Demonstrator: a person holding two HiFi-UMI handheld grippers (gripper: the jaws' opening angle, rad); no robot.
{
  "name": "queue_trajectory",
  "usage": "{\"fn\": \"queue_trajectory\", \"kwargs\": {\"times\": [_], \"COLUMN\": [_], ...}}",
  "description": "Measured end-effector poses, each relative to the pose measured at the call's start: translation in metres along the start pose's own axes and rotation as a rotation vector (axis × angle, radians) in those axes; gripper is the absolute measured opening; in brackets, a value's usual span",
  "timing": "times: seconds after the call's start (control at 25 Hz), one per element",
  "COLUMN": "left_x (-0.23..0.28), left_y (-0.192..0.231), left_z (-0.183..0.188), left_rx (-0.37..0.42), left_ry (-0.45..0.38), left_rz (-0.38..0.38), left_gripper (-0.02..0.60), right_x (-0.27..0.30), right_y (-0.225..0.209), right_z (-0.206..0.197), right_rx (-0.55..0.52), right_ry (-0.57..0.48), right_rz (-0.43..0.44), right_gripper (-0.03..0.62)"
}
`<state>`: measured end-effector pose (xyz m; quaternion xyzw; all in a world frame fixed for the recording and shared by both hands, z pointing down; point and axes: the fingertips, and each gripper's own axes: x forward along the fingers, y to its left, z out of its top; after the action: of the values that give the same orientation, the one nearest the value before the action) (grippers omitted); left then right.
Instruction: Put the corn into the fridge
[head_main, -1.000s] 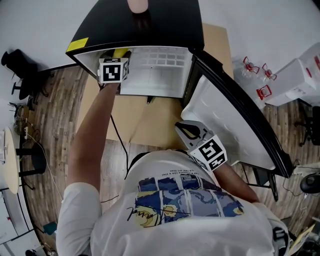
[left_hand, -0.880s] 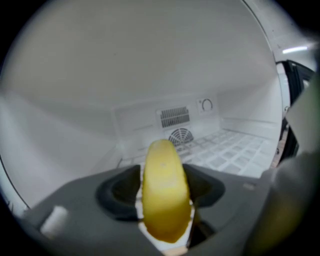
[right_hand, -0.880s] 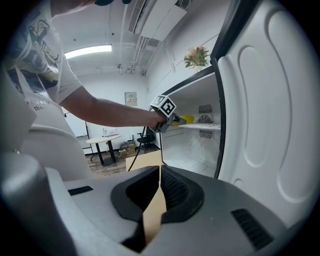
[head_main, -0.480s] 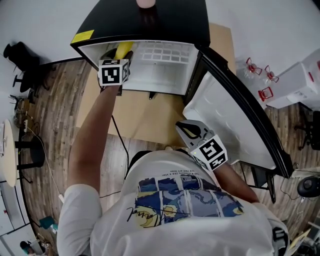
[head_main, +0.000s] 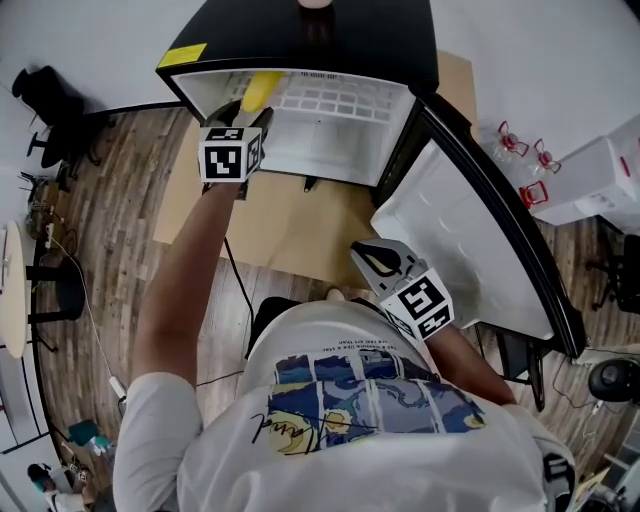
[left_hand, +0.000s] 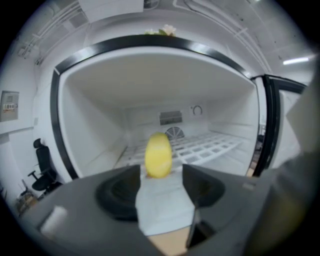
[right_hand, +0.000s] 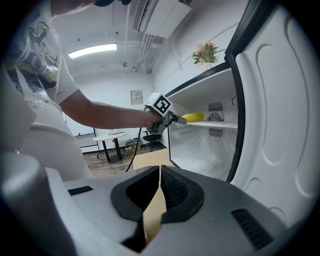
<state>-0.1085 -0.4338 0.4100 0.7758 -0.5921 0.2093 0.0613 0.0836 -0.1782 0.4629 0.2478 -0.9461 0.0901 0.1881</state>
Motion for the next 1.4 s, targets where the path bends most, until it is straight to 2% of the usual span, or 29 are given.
{"fn": "queue_trajectory", "kwargs": {"times": [0.24,0.48,0.76,1.0,1.4], "left_x": [-0.021,-0.049,-0.096,-0.151,-0.237], "left_y": [0.005,0.006,0.017,0.006,0.007], "left_z": [-0.021,-0.045,-0.071,-0.113,-0.160], "left_rx": [-0.039,-0.080,-0.148,-0.159,-0.285], "left_ry": [0.001,-0.001,-0.029,-0.008,-0.015], "left_rz": [-0.017,-0.079,-0.134,-0.234,-0.353], "left_gripper": [0.268,0.255,0.195,0.146,0.070], "right_x": [0.011,0.028,0.045,0.065,0.087], "right_y": [0.011,0.021,0.040,0.066,0.110], "right_z": [0.002,0.006,0.013,0.026,0.030], "right_rx": [-0.013,-0.032,-0.043,0.027,0.029], "right_ry": [0.014,0.030,0.039,0.017,0.036], "right_rz": [0.014,-0.005,-0.035,-0.035,-0.081], "right_gripper": [0.017,0.017,0.017,0.017,0.017]}}
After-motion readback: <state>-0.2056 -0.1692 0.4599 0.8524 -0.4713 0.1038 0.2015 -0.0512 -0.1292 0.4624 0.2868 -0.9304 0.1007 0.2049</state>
